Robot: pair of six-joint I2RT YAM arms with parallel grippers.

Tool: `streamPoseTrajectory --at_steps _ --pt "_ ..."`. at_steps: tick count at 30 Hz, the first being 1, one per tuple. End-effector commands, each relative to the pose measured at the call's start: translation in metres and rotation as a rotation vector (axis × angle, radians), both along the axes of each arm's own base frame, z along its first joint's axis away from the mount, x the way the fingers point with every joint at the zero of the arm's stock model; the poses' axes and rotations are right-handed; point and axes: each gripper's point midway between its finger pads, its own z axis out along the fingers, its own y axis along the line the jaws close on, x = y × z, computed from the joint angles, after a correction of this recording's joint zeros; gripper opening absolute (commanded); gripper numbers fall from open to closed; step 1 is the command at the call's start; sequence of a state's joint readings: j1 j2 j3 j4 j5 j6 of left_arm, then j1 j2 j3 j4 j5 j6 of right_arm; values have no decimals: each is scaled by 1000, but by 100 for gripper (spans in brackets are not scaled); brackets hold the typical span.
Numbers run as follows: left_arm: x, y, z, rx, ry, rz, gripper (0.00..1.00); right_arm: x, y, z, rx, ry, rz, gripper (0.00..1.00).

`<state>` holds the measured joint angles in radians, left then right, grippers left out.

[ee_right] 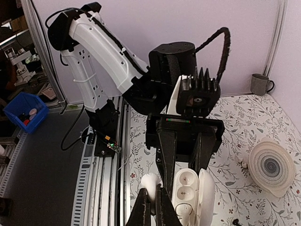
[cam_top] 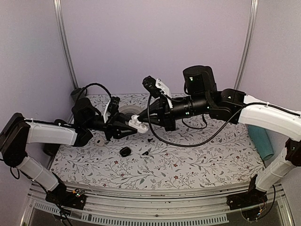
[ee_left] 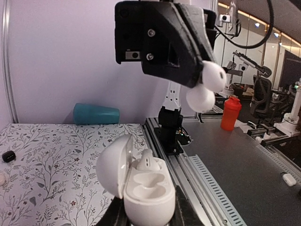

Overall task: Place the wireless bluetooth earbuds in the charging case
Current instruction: Insert the left earbud into the left side groove of the charging case.

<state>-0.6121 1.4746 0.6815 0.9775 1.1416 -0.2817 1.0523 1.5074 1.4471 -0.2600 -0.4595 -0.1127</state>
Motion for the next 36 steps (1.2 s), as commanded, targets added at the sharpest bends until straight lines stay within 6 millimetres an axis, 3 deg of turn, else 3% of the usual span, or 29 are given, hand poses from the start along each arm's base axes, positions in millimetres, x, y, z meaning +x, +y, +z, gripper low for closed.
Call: streamPoseTrajectory --at_steps 1,8,15,36 --pt "-8 -6 -1 33 26 -64 0 -8 8 -6 -48 -21 59 2" --pt "-12 -10 1 53 25 -89 0 6 16 -28 -145 -35 1 2" --pt "-15 -14 1 70 8 -97 0 23 14 -36 -190 -53 -83 2" --pt "-12 -16 3 87 -27 -63 0 19 0 -64 -300 -45 -80 2"
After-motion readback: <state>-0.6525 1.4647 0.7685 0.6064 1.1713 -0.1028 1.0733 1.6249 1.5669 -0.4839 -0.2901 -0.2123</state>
